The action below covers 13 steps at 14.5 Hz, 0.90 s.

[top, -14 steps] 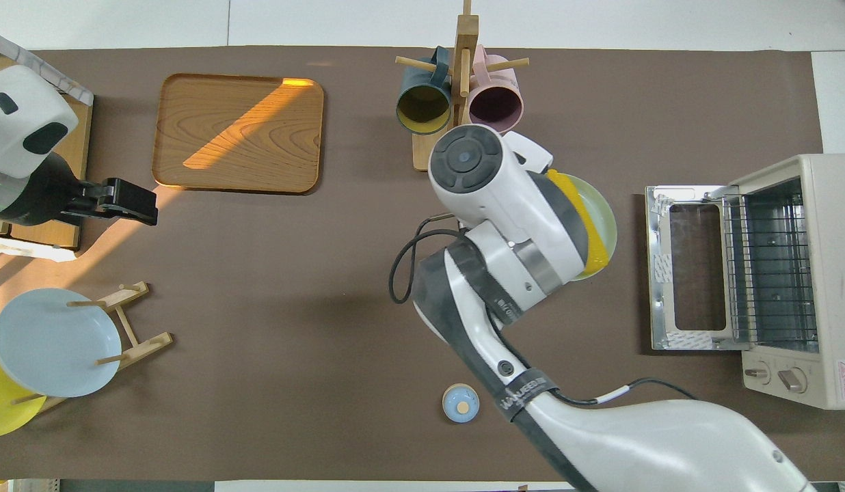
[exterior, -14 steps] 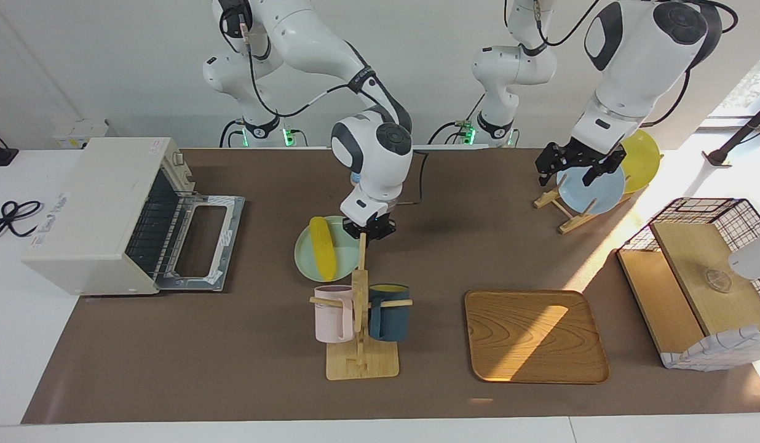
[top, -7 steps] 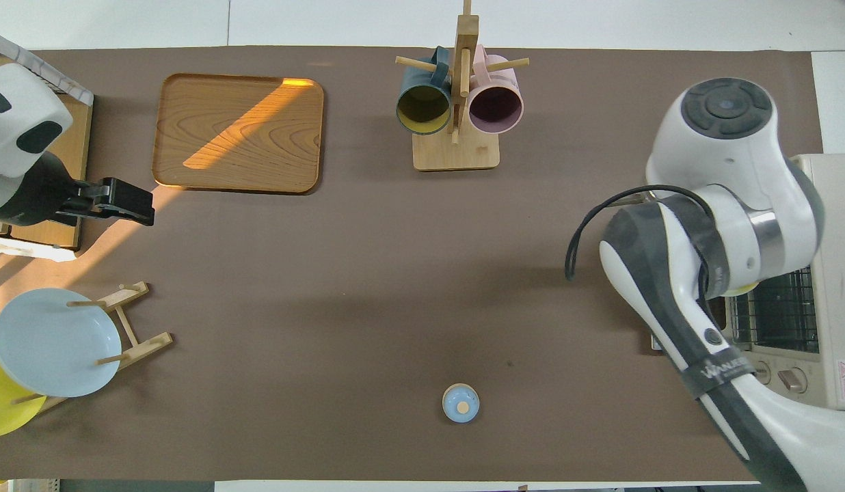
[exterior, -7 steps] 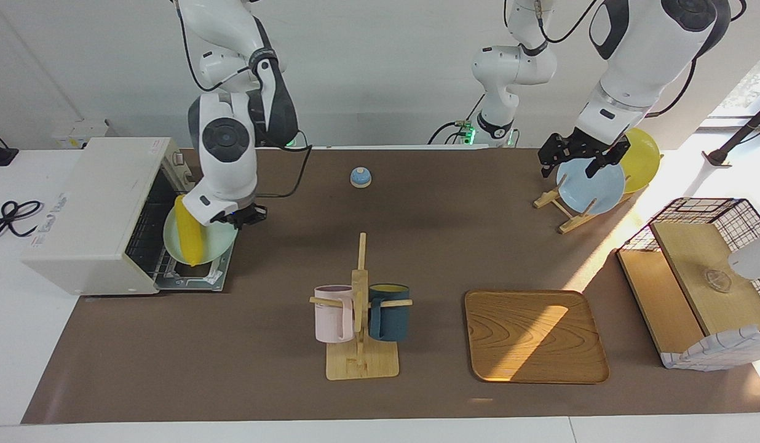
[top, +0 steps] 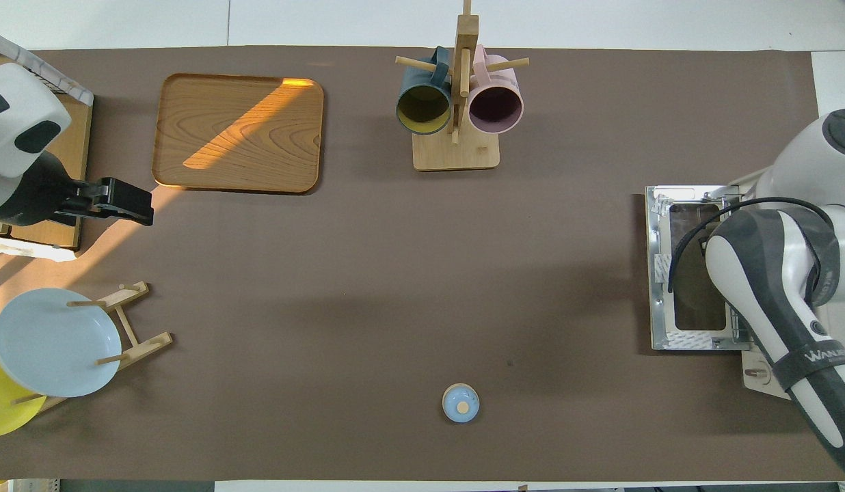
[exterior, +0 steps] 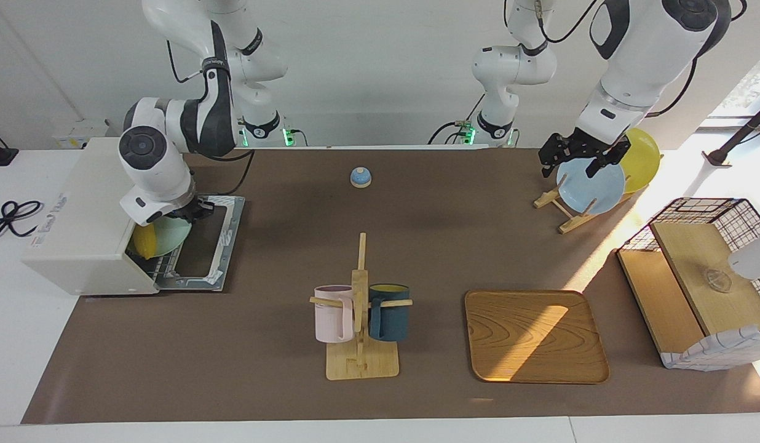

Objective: Put corn in oven

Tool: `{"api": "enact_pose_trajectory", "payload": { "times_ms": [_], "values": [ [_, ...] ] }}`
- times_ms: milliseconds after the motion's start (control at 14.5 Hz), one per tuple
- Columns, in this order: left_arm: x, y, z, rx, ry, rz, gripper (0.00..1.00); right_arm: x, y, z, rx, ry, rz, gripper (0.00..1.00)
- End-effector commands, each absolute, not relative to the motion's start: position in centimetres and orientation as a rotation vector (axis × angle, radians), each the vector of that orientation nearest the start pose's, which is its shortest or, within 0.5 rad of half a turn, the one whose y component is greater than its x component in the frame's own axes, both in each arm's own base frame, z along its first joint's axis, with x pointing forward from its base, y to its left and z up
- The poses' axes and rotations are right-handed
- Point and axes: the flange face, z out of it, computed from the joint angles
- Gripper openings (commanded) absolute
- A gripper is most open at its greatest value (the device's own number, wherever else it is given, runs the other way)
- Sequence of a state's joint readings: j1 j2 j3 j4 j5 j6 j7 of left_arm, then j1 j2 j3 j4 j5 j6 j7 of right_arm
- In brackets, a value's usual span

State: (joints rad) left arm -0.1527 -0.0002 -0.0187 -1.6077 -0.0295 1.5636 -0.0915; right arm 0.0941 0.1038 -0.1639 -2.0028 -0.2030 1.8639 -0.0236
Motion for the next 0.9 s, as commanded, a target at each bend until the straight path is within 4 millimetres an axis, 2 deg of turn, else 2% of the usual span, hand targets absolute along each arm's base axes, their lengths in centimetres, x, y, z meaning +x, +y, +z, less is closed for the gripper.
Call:
{"api": "enact_pose_trajectory", "payload": {
  "times_ms": [0, 138, 346, 484, 622, 760, 829],
  "values": [
    [54.0, -9.5, 61.2, -3.155, 0.121, 0.064, 1.00, 52.2, -6.5, 37.3, -3.302, -0.171, 0.328, 0.00],
    [54.0, -9.4, 61.2, -3.155, 0.118, 0.064, 1.00, 51.7, -8.0, 36.8, -3.295, -0.187, 0.305, 0.00],
    [54.0, -9.4, 61.2, -3.155, 0.118, 0.064, 1.00, 51.7, -8.2, 36.7, -3.292, -0.201, 0.305, 0.00],
    [54.0, -9.5, 61.2, -3.155, 0.121, 0.064, 1.00, 51.8, -8.2, 36.8, -3.293, -0.205, 0.300, 0.30],
    [54.0, -9.4, 61.2, -3.155, 0.118, 0.064, 1.00, 52.2, -8.0, 37.1, -3.294, -0.213, 0.290, 0.72],
    [54.0, -9.4, 61.2, -3.155, 0.118, 0.064, 1.00, 53.3, -7.5, 38.2, -3.298, -0.215, 0.262, 0.85],
    [54.0, -9.4, 61.2, -3.155, 0.118, 0.064, 1.00, 54.1, -7.0, 38.6, -3.296, -0.220, 0.248, 0.99]
  ]
}}
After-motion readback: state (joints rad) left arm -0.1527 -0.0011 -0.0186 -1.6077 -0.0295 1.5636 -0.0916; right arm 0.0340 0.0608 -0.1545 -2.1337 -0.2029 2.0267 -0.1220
